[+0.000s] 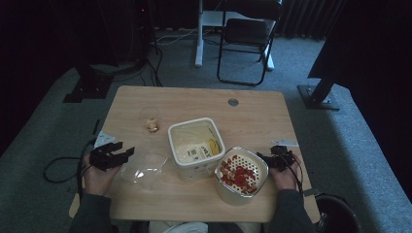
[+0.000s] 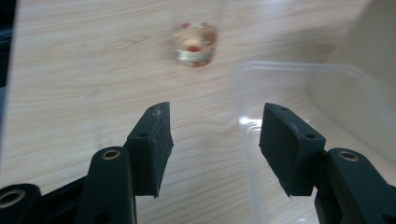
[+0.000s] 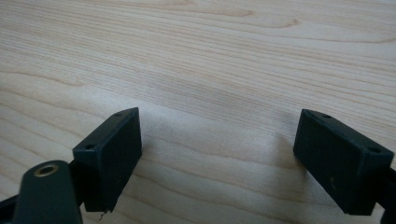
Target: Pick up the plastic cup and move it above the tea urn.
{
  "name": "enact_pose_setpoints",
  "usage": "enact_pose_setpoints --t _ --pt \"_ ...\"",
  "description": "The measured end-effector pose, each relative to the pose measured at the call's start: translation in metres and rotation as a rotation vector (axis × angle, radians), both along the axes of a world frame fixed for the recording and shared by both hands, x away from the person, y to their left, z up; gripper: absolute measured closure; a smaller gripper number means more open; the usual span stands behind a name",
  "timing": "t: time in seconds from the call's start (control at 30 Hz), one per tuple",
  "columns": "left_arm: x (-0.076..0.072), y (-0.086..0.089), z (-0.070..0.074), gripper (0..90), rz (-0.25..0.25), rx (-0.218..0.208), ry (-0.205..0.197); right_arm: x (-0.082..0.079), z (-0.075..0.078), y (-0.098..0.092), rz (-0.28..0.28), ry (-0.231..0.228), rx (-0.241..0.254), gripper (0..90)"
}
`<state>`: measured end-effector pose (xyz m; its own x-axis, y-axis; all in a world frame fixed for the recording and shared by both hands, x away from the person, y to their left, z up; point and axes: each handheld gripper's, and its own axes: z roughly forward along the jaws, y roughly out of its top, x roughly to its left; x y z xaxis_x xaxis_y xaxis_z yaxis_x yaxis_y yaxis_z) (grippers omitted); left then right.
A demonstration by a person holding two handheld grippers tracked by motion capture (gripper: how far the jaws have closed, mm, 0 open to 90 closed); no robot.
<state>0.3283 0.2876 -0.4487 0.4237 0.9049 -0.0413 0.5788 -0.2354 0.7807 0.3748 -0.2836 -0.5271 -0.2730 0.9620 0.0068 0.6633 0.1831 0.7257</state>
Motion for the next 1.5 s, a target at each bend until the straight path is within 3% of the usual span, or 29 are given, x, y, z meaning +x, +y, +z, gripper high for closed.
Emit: enact_pose_setpoints --t 0.2,0.27,0.57,0.73,1.2,1.5 --pt "0.014 -0.013 -0.003 54.7 -0.048 0.033 0.051 0.0 0.0 0.0 0.0 0.0 0.0 14.7" --pt "0.024 -0.014 -0.009 56.9 -0.06 0.027 0.102 0.0 0.0 0.0 0.0 0.0 0.0 14.8" --pt "0.026 -0.016 -0.018 79.3 -0.085 0.04 0.143 0.0 0.0 0.0 0.0 0.0 0.0 14.7" --pt "0.024 -0.013 -0.016 85.5 -0.089 0.045 0.134 0.0 0.0 0.0 0.0 0.0 0.0 14.8" --pt "0.018 0.007 0.002 88.0 -0.08 -0.057 0.069 0.0 0.0 0.0 0.0 0.0 0.0 14.8" --pt "0.019 0.007 0.018 88.2 -0.093 -0.06 0.027 0.0 0.0 0.0 0.0 0.0 0.0 14.8"
